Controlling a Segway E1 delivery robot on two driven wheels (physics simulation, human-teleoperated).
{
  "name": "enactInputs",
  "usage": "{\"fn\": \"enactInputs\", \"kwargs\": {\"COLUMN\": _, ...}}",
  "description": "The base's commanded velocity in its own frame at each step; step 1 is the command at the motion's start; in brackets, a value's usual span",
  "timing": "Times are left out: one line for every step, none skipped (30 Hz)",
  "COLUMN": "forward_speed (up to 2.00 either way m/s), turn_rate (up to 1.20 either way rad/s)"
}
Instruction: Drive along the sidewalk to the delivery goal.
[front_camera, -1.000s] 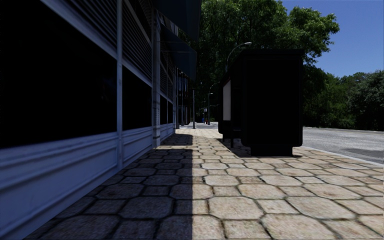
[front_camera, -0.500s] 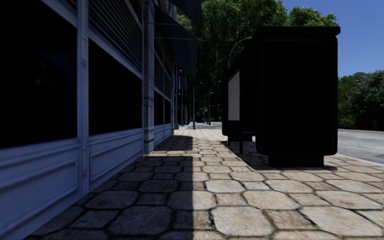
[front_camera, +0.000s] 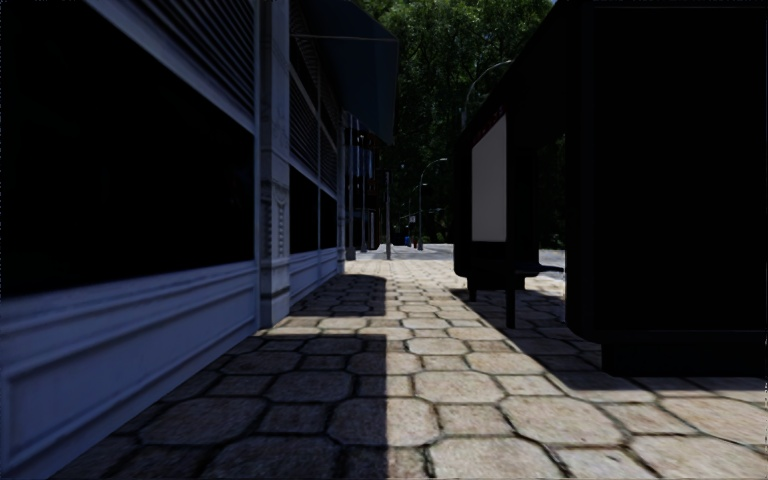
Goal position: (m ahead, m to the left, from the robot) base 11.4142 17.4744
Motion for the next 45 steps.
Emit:
{"fn": "enactInputs", "kwargs": {"forward_speed": 2.0, "turn_rate": 0.0}}
{"fn": "enactInputs", "kwargs": {"forward_speed": 2.0, "turn_rate": 0.0}}
{"fn": "enactInputs", "kwargs": {"forward_speed": 2.0, "turn_rate": 0.0}}
{"fn": "enactInputs", "kwargs": {"forward_speed": 2.0, "turn_rate": 0.0}}
{"fn": "enactInputs", "kwargs": {"forward_speed": 2.0, "turn_rate": 0.0}}
{"fn": "enactInputs", "kwargs": {"forward_speed": 2.0, "turn_rate": 0.0}}
{"fn": "enactInputs", "kwargs": {"forward_speed": 2.0, "turn_rate": 0.0}}
{"fn": "enactInputs", "kwargs": {"forward_speed": 2.0, "turn_rate": 0.0}}
{"fn": "enactInputs", "kwargs": {"forward_speed": 2.0, "turn_rate": 0.0}}
{"fn": "enactInputs", "kwargs": {"forward_speed": 2.0, "turn_rate": 0.0}}
{"fn": "enactInputs", "kwargs": {"forward_speed": 2.0, "turn_rate": 0.0}}
{"fn": "enactInputs", "kwargs": {"forward_speed": 2.0, "turn_rate": 0.0}}
{"fn": "enactInputs", "kwargs": {"forward_speed": 2.0, "turn_rate": 0.0}}
{"fn": "enactInputs", "kwargs": {"forward_speed": 2.0, "turn_rate": 0.0}}
{"fn": "enactInputs", "kwargs": {"forward_speed": 2.0, "turn_rate": 0.0}}
{"fn": "enactInputs", "kwargs": {"forward_speed": 2.0, "turn_rate": 0.0}}
{"fn": "enactInputs", "kwargs": {"forward_speed": 2.0, "turn_rate": 0.0}}
{"fn": "enactInputs", "kwargs": {"forward_speed": 2.0, "turn_rate": 0.0}}
{"fn": "enactInputs", "kwargs": {"forward_speed": 2.0, "turn_rate": 0.0}}
{"fn": "enactInputs", "kwargs": {"forward_speed": 2.0, "turn_rate": 0.0}}
{"fn": "enactInputs", "kwargs": {"forward_speed": 2.0, "turn_rate": 0.0}}
{"fn": "enactInputs", "kwargs": {"forward_speed": 2.0, "turn_rate": 0.0}}
{"fn": "enactInputs", "kwargs": {"forward_speed": 2.0, "turn_rate": 0.0}}
{"fn": "enactInputs", "kwargs": {"forward_speed": 2.0, "turn_rate": 0.0}}
{"fn": "enactInputs", "kwargs": {"forward_speed": 2.0, "turn_rate": 0.0}}
{"fn": "enactInputs", "kwargs": {"forward_speed": 2.0, "turn_rate": 0.0}}
{"fn": "enactInputs", "kwargs": {"forward_speed": 2.0, "turn_rate": 0.0}}
{"fn": "enactInputs", "kwargs": {"forward_speed": 2.0, "turn_rate": 0.0}}
{"fn": "enactInputs", "kwargs": {"forward_speed": 2.0, "turn_rate": 0.0}}
{"fn": "enactInputs", "kwargs": {"forward_speed": 2.0, "turn_rate": 0.0}}
{"fn": "enactInputs", "kwargs": {"forward_speed": 2.0, "turn_rate": 0.0}}
{"fn": "enactInputs", "kwargs": {"forward_speed": 2.0, "turn_rate": 0.0}}
{"fn": "enactInputs", "kwargs": {"forward_speed": 2.0, "turn_rate": 0.0}}
{"fn": "enactInputs", "kwargs": {"forward_speed": 2.0, "turn_rate": 0.0}}
{"fn": "enactInputs", "kwargs": {"forward_speed": 2.0, "turn_rate": 0.0}}
{"fn": "enactInputs", "kwargs": {"forward_speed": 2.0, "turn_rate": 0.0}}
{"fn": "enactInputs", "kwargs": {"forward_speed": 2.0, "turn_rate": 0.0}}
{"fn": "enactInputs", "kwargs": {"forward_speed": 2.0, "turn_rate": 0.0}}
{"fn": "enactInputs", "kwargs": {"forward_speed": 2.0, "turn_rate": 0.0}}
{"fn": "enactInputs", "kwargs": {"forward_speed": 2.0, "turn_rate": 0.0}}
{"fn": "enactInputs", "kwargs": {"forward_speed": 2.0, "turn_rate": 0.0}}
{"fn": "enactInputs", "kwargs": {"forward_speed": 2.0, "turn_rate": 0.0}}
{"fn": "enactInputs", "kwargs": {"forward_speed": 2.0, "turn_rate": 0.0}}
{"fn": "enactInputs", "kwargs": {"forward_speed": 2.0, "turn_rate": 0.0}}
{"fn": "enactInputs", "kwargs": {"forward_speed": 2.0, "turn_rate": 0.0}}
